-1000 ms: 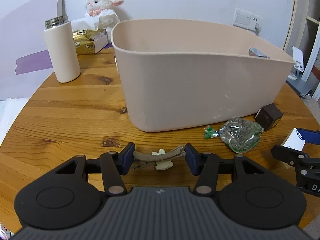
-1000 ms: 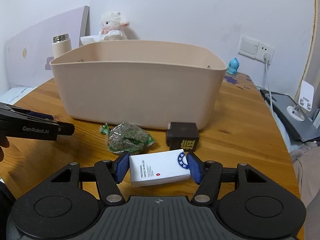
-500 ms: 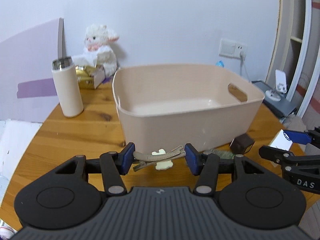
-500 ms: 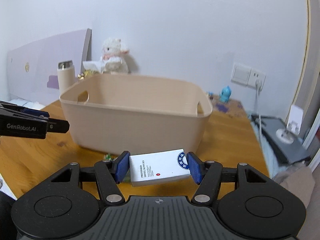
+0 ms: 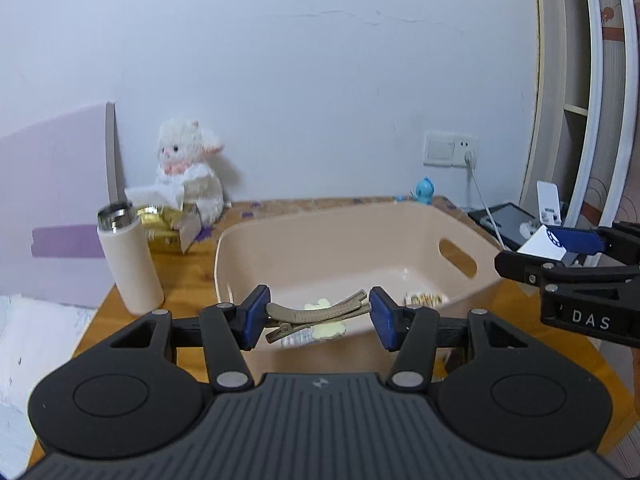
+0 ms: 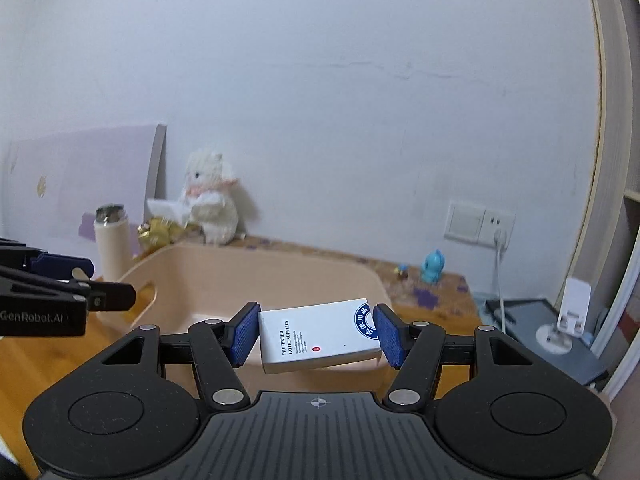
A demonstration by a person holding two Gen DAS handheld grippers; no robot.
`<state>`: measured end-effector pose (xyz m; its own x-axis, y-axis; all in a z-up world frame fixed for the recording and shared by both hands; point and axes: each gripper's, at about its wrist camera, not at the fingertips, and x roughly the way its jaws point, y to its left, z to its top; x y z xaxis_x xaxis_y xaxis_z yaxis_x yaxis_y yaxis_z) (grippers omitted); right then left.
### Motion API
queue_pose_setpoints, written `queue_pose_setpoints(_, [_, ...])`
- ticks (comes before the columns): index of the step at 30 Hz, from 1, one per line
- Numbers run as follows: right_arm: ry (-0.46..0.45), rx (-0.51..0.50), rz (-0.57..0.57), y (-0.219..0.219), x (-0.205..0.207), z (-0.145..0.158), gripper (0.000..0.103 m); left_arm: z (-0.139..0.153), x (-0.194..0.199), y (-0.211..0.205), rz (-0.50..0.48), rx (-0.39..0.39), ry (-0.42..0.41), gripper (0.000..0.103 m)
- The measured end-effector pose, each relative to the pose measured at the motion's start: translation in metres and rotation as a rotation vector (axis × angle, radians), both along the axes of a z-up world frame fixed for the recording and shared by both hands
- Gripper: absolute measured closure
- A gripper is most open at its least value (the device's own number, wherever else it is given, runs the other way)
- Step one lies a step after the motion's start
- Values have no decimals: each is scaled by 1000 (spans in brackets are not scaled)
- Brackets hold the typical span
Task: Organize objects
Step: 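Carry both items into the basket and open both tools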
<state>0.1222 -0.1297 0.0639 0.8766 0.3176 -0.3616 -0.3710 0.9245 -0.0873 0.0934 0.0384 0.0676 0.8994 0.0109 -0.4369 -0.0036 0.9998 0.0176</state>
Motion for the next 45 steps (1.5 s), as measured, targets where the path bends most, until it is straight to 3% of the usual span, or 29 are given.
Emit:
queue_pose_setpoints(5, [-12, 15, -13, 9, 21, 8, 45, 8, 22, -3, 18, 31, -36, 47])
queue_pose_setpoints(9, [20, 51, -28, 15, 43, 5, 45, 5, 51, -2, 33, 21, -17, 47])
queue_pose_setpoints(15, [103, 38, -68, 30, 74, -12, 45, -20, 98, 0, 56, 19, 87, 47])
queue_pose_setpoints(22, [204, -31, -87, 46, 95, -43, 45, -55, 125, -1, 63, 33, 197, 47])
queue_pose_setpoints(31, [237, -28, -66, 42, 94, -47, 36, -55, 127, 4, 69, 18, 237, 44])
queue_pose_setpoints(35, [202, -28, -52, 38, 81, -35, 27, -41, 118, 4, 78, 19, 205, 25])
queue_pose_setpoints(45, [161, -14, -52, 13, 42, -7, 23, -17, 84, -2, 77, 14, 174, 24])
